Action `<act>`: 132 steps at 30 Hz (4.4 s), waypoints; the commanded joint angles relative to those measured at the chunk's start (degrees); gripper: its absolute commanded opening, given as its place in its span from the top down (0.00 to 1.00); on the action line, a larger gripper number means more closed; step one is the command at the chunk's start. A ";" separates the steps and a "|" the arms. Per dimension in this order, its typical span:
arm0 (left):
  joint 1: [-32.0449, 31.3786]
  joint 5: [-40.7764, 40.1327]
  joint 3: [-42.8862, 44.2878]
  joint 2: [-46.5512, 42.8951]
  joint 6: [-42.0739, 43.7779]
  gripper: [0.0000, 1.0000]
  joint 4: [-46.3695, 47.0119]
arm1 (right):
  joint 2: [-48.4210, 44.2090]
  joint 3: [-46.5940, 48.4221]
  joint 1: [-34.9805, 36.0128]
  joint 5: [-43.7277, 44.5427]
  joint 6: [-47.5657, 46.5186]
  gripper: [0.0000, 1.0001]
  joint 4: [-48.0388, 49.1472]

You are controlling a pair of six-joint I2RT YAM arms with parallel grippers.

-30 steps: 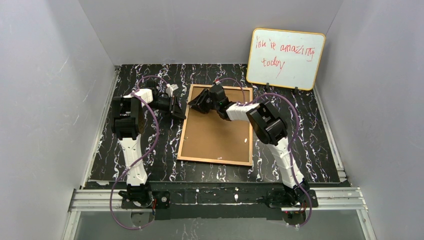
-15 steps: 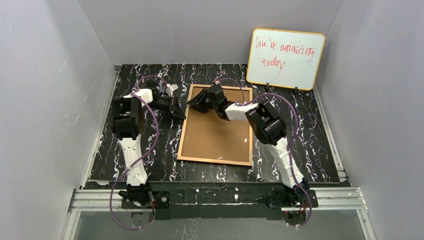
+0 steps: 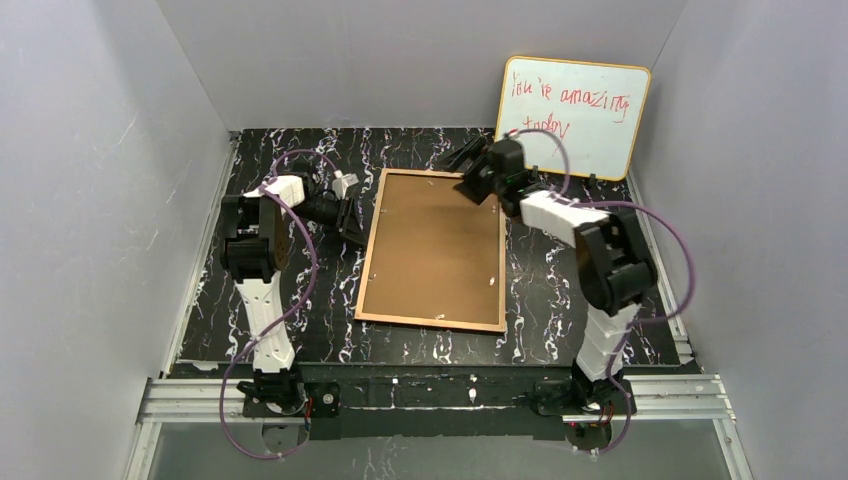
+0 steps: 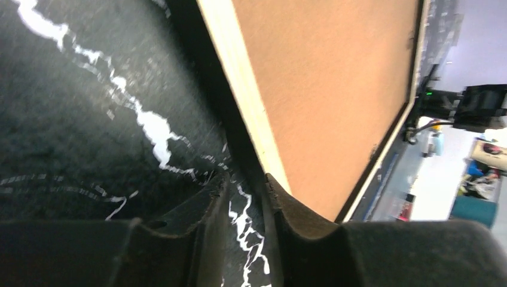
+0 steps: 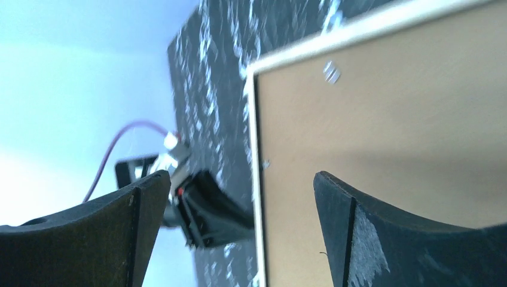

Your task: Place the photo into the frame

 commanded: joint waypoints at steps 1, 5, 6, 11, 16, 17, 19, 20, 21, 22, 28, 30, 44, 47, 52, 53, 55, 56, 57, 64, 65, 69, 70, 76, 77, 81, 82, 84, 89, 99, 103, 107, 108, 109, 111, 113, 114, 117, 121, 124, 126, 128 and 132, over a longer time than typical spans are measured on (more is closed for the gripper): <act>0.30 -7.07 -3.23 -4.54 5.80 0.71 -3.77 | -8.68 -0.31 -4.52 8.90 -12.84 0.01 -15.11; 0.29 -9.35 -7.25 -7.03 8.25 0.66 -3.68 | -14.22 -6.64 -10.64 13.66 -14.52 0.01 -17.86; 0.25 -9.92 -8.53 -7.60 8.65 0.65 -3.47 | -15.15 -8.26 -13.26 11.92 -13.47 0.01 -17.75; -0.39 -10.84 -12.17 -9.65 9.89 0.65 -2.96 | -13.30 -15.90 -22.36 -3.99 -11.89 0.01 -11.25; -2.05 -12.27 -15.47 -11.58 10.29 0.66 -1.83 | -8.19 -12.94 -21.11 -2.35 -16.13 0.01 -14.70; -2.45 -12.38 -16.03 -11.81 10.40 0.66 -1.75 | -7.39 -12.47 -20.58 -2.60 -16.44 0.01 -14.28; -3.53 -12.97 -17.17 -12.51 10.72 0.67 -1.69 | -5.26 -10.24 -18.36 -2.33 -17.49 0.02 -15.44; -4.07 -13.13 -17.89 -12.85 10.86 0.67 -1.69 | -3.42 -8.46 -17.36 -2.07 -17.98 0.03 -16.48; -4.69 -13.17 -18.46 -13.16 10.90 0.67 -1.73 | -2.01 -6.93 -16.35 -2.19 -18.25 0.04 -17.05; -5.32 -13.09 -18.95 -13.60 11.13 0.67 -1.73 | -0.74 -5.43 -15.31 -2.57 -18.31 0.06 -17.28; -9.56 -13.22 -21.82 -16.87 13.39 0.68 -2.69 | 8.57 7.06 -7.75 -5.21 -18.32 0.11 -18.15; -10.52 -12.75 -22.02 -17.18 14.03 0.68 -3.46 | 13.79 15.07 -4.17 -6.83 -19.33 0.12 -21.44; -16.38 -4.69 -16.70 -18.77 30.70 0.63 -24.20 | 20.82 43.59 2.59 3.53 -31.01 0.01 -39.52; -14.14 -4.85 -10.31 -18.56 35.70 0.54 -32.07 | 10.91 35.24 -0.30 8.08 -31.62 0.01 -38.47; -7.30 -8.59 4.24 -16.06 36.46 0.43 -38.91 | -5.17 18.80 -2.89 14.29 -28.43 0.01 -38.63; -5.16 -9.11 7.07 -15.19 34.89 0.42 -38.10 | -7.99 15.59 -3.11 13.94 -28.10 0.01 -39.52; -0.43 -11.39 12.69 -12.45 27.91 0.42 -32.58 | -13.65 9.65 -3.16 12.83 -26.25 0.01 -41.63; 2.42 -12.29 16.48 -10.68 24.58 0.42 -29.56 | -16.71 4.77 -3.16 10.88 -25.03 0.01 -41.93; 5.11 -13.05 19.51 -8.67 21.84 0.42 -27.37 | -19.65 2.43 -3.16 9.31 -23.71 0.01 -42.01; 14.77 -20.43 32.06 5.26 5.84 0.55 -15.68 | -40.91 -22.83 -3.55 2.50 -15.45 0.01 -38.26; 15.07 -20.92 31.92 6.31 5.40 0.56 -14.72 | -43.24 -24.65 -3.51 1.91 -14.29 0.01 -38.09; 15.12 -22.31 27.85 7.69 4.89 0.56 -11.92 | -44.31 -27.66 -3.52 1.56 -12.12 0.01 -44.22; 15.08 -22.39 26.69 7.85 4.98 0.56 -11.55 | -44.25 -28.16 -3.52 1.87 -11.72 0.01 -45.69; 13.72 -20.48 19.37 6.63 8.89 0.56 -12.59 | -41.64 -32.99 -3.62 -0.09 -11.00 0.01 -38.61; 13.47 -19.79 18.10 6.07 9.51 0.57 -12.74 | -40.38 -33.00 -3.68 0.27 -11.53 0.01 -37.20; 12.16 -17.64 13.10 4.08 13.44 0.59 -14.71 | -33.70 -31.68 -6.50 -0.76 -13.91 0.01 -31.25; 11.65 -17.64 11.86 3.55 14.55 0.60 -15.45 | -31.67 -30.91 -7.71 -2.14 -14.16 0.01 -30.25; 10.93 -17.59 9.08 2.36 16.96 0.63 -16.39 | -28.08 -28.98 -9.19 -3.07 -15.10 0.01 -28.77; 9.31 -18.41 2.05 -0.91 19.51 0.73 -17.22 | -19.57 -21.82 -13.57 -2.83 -18.73 0.02 -29.19; 4.13 -9.53 -10.51 -8.76 29.73 0.72 -25.37 | -8.68 -4.55 -19.57 -1.91 -23.23 0.03 -35.05; 4.52 -9.04 -10.18 -8.92 33.04 0.72 -28.15 | -5.33 4.09 -19.99 2.94 -25.21 0.04 -42.85; 7.97 -7.20 -5.82 -7.32 31.59 0.73 -28.99 | -8.17 7.49 -19.90 7.05 -26.15 0.07 -46.58; 8.55 -6.79 -4.74 -6.92 30.74 0.73 -28.53 | -9.85 7.23 -19.80 8.08 -25.90 0.08 -46.75; 8.84 -6.21 -3.81 -6.29 29.49 0.73 -27.83 | -12.41 6.54 -19.37 8.30 -25.55 0.09 -46.18; 8.88 -4.71 -2.96 -5.23 27.80 0.73 -26.58 | -16.05 4.47 -18.11 8.32 -24.21 0.11 -44.32; 8.87 -1.98 -2.12 -3.75 26.92 0.72 -26.73 | -18.26 3.06 -15.09 7.66 -22.74 0.12 -43.09; 8.83 -0.92 -1.62 -3.01 26.98 0.71 -27.27 | -18.88 2.28 -12.96 7.23 -21.79 0.13 -42.33; 8.60 0.63 -1.56 -2.35 27.95 0.69 -28.02 | -19.48 -0.39 -5.53 5.04 -17.26 0.15 -38.43; 8.08 0.05 -2.61 -2.36 26.55 0.70 -26.15 | -16.54 -1.03 4.22 3.32 -11.42 0.21 -33.36; 7.82 -0.53 -2.87 -1.66 25.33 0.73 -25.31 | -12.49 0.67 9.67 0.71 -7.16 0.25 -29.79; 7.75 -0.98 -3.70 -1.78 23.86 0.76 -23.46 | -8.94 3.02 12.65 -0.29 -5.61 0.25 -28.74; 7.55 -2.27 -5.35 -2.37 21.60 0.78 -20.68 | -5.50 5.23 15.17 -1.41 -4.31 0.26 -27.77; 7.42 -4.50 -7.13 -2.56 18.28 0.84 -16.56 | 1.92 10.92 19.64 -3.07 -3.44 0.27 -26.57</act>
